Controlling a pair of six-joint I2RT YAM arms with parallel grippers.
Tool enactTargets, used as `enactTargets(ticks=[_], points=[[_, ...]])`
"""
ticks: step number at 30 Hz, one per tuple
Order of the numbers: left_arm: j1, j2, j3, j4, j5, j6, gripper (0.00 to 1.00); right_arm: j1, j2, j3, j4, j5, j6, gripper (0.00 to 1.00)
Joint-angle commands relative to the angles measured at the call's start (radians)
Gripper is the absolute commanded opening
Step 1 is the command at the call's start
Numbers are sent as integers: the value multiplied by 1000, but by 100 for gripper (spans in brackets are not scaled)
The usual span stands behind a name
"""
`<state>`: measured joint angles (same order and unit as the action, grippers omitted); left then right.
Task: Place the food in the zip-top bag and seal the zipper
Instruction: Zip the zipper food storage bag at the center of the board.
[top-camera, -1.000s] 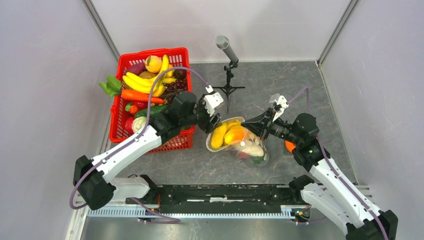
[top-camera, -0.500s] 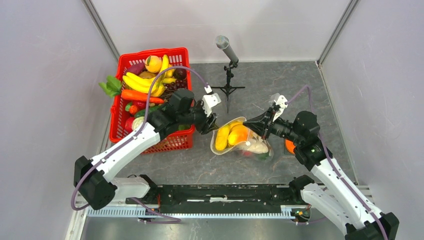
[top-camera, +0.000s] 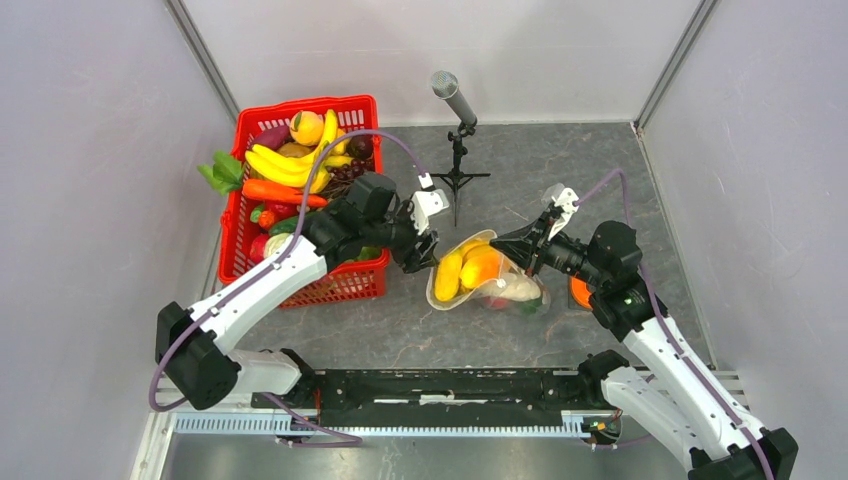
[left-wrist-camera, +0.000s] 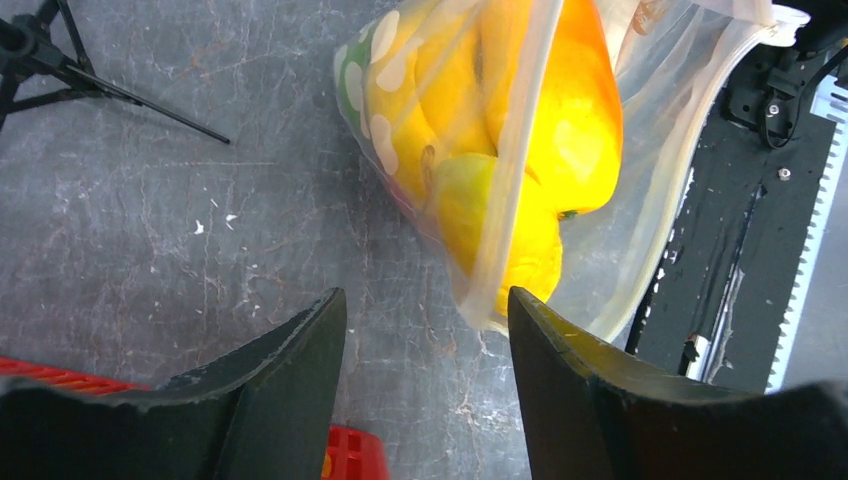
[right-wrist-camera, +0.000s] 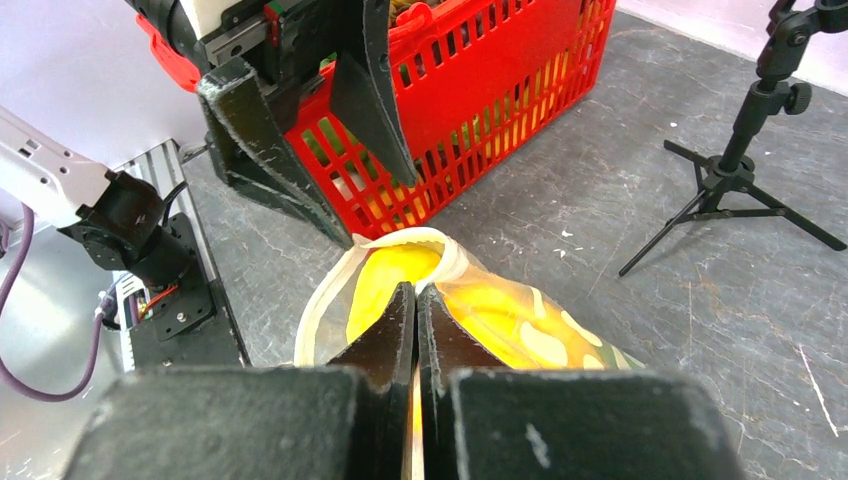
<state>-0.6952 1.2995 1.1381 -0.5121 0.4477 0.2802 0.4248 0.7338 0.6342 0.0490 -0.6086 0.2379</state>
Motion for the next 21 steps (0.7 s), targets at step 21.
enactTargets(ticks=[21], points=[[0, 90, 80, -42, -23, 42, 57, -12, -20, 55, 86, -5, 17, 0]])
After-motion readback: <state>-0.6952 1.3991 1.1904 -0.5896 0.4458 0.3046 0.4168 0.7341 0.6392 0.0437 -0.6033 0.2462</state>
